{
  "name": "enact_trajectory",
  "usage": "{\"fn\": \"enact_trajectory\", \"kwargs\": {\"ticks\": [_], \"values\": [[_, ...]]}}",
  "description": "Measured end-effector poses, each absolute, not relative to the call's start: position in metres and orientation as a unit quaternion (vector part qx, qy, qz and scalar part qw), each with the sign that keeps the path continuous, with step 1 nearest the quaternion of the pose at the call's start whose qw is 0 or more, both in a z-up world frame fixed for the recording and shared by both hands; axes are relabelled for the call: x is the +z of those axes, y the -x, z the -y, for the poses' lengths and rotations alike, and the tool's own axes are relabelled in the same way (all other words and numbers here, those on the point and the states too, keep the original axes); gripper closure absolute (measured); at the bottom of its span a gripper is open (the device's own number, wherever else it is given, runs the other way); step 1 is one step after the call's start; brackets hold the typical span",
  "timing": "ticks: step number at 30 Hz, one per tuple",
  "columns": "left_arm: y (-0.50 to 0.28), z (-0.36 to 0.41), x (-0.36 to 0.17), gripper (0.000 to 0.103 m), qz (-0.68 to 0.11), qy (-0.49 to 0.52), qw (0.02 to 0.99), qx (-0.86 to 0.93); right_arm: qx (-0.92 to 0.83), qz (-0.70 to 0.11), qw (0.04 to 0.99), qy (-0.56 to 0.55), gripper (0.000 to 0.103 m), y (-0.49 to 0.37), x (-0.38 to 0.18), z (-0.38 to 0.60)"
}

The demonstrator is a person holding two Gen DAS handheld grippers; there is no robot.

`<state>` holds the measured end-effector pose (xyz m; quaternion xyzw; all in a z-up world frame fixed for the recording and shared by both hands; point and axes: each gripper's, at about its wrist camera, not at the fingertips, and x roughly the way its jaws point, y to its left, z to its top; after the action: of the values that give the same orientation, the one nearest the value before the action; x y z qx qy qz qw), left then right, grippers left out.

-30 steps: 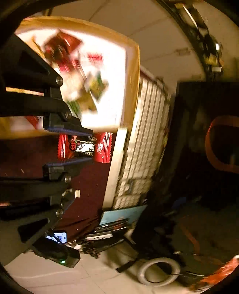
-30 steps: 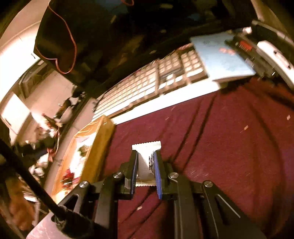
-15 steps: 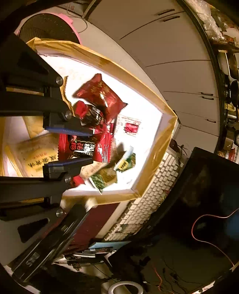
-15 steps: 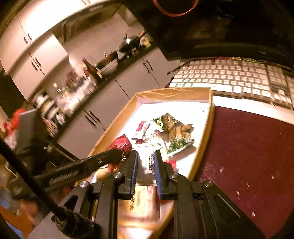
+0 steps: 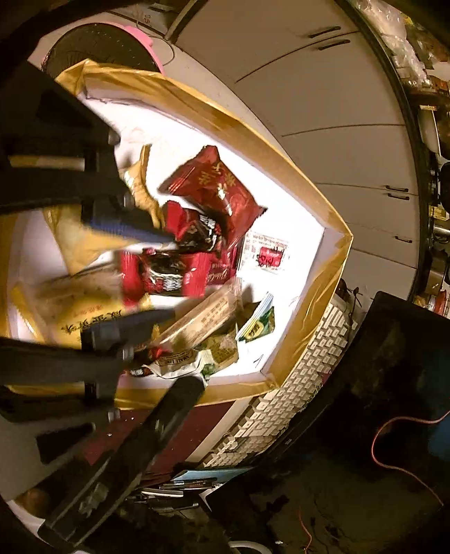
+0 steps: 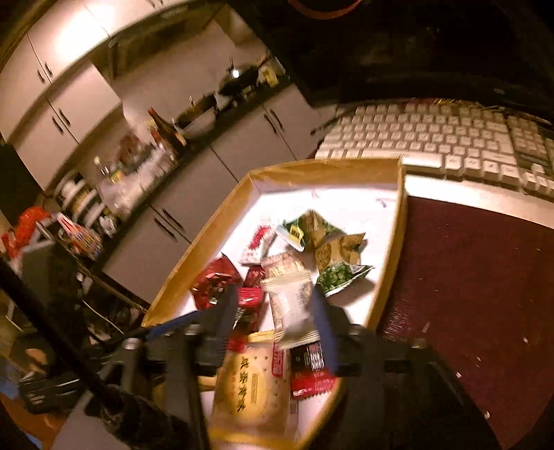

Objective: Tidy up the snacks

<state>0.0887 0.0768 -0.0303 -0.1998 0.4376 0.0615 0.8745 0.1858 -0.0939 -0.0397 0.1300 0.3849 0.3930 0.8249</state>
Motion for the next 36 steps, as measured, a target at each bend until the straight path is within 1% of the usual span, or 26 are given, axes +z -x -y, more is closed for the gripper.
{"fn": "enact_trajectory", "kwargs": {"ticks": [2, 4, 6, 8, 12, 18, 21, 28, 33, 36], "values": [[-0.083, -0.070, -0.025, 0.043, -0.422, 0.191, 0.884, 0.067, 0.393, -0.369, 0.830, -0.145, 0.049, -0.177, -0.036, 0.115], [-0.076, -0.061, -0.018, 0.038, -0.406, 0.177, 0.893, 0.076, 0.402, -0.356, 0.830, -0.150, 0.046, -0.169, -0.034, 0.131], [-0.068, -0.050, -0.009, 0.028, -0.382, 0.170, 0.905, 0.074, 0.416, -0.357, 0.821, -0.158, 0.044, -0.163, -0.035, 0.149], [-0.063, -0.036, -0.003, 0.025, -0.365, 0.156, 0.915, 0.070, 0.425, -0.357, 0.814, -0.170, 0.041, -0.159, -0.036, 0.160], [-0.060, -0.016, 0.004, 0.024, -0.356, 0.151, 0.921, 0.055, 0.419, -0.359, 0.815, -0.180, 0.041, -0.157, -0.035, 0.179], [-0.060, 0.000, 0.003, 0.024, -0.369, 0.141, 0.918, 0.037, 0.400, -0.355, 0.825, -0.183, 0.040, -0.158, -0.041, 0.191], [-0.058, 0.004, 0.003, 0.024, -0.368, 0.142, 0.918, 0.038, 0.395, -0.371, 0.818, -0.192, 0.040, -0.161, -0.049, 0.192], [-0.057, 0.007, 0.002, 0.024, -0.370, 0.145, 0.917, 0.037, 0.384, -0.374, 0.822, -0.192, 0.040, -0.158, -0.053, 0.192], [-0.057, 0.010, 0.001, 0.024, -0.372, 0.147, 0.916, 0.037, 0.374, -0.361, 0.832, -0.194, 0.040, -0.160, -0.049, 0.205], [-0.057, 0.013, 0.001, 0.024, -0.371, 0.150, 0.916, 0.036, 0.365, -0.372, 0.829, -0.205, 0.040, -0.168, -0.054, 0.211]]}}
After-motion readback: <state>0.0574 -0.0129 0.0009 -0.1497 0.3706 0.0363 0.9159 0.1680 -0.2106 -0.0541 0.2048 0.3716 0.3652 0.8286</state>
